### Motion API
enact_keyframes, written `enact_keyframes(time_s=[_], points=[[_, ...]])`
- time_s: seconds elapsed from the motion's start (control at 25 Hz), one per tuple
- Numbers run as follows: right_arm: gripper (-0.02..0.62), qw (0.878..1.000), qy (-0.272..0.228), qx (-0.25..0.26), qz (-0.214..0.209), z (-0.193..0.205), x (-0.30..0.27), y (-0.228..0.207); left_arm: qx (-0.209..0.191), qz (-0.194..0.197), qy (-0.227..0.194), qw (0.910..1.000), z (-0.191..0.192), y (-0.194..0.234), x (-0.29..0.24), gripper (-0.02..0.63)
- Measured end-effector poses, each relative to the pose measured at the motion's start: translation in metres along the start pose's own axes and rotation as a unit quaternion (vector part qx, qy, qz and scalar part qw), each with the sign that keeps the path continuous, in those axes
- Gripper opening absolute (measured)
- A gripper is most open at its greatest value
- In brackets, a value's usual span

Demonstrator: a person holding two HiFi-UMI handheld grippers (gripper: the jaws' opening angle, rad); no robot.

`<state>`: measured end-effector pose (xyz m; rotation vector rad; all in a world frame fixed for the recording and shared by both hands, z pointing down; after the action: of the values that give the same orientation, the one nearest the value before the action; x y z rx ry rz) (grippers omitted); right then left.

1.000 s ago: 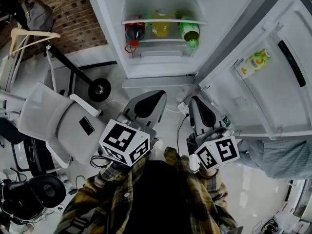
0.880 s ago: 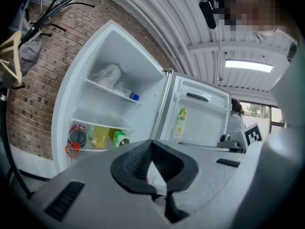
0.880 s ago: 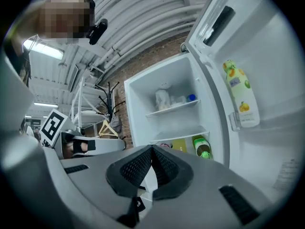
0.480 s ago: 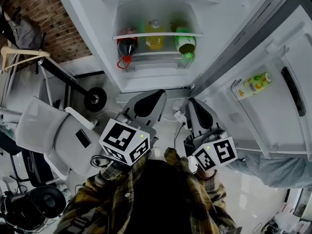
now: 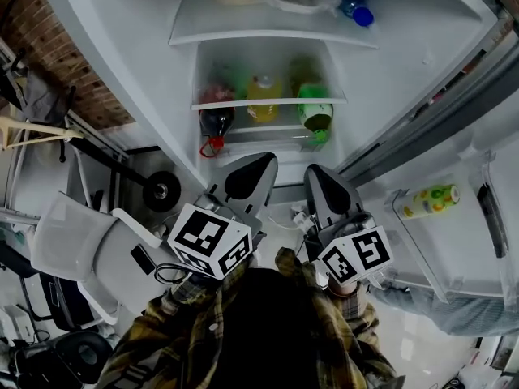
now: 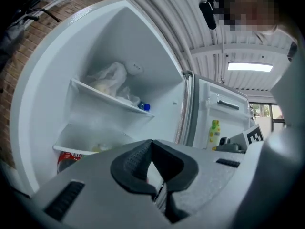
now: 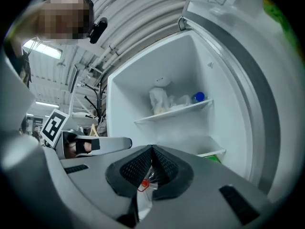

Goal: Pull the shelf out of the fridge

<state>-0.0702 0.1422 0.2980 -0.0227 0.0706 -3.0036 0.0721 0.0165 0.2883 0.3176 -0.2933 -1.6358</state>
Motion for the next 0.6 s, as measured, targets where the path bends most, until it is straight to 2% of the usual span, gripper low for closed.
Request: enact_keyframes(time_s=[0.32,0.6], points=[[0.017,1.000,-0.004,-0.009,-0.005,-0.003,-0.049,-0.006,0.001,-0.015,0.005,0.9999,-0.017,0.038,-0.008,0.003],[0.017,1.000,0.006,-0.015,-0.023,-0.002,-0.062,-0.018,0.008,-0.040,0.006,0.9991,-0.016,0.045,-0.012,0.003]])
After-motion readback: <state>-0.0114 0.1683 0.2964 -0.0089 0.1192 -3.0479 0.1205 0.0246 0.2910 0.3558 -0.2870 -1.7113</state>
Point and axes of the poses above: the fingertips, and each gripper's own axes: x backward along the fingers, y to its left, z out of its underside, the point moved 10 cm from there along x, backward along the fingers, and after that the axes turned 8 degrees about x, right-handed, at the moved point
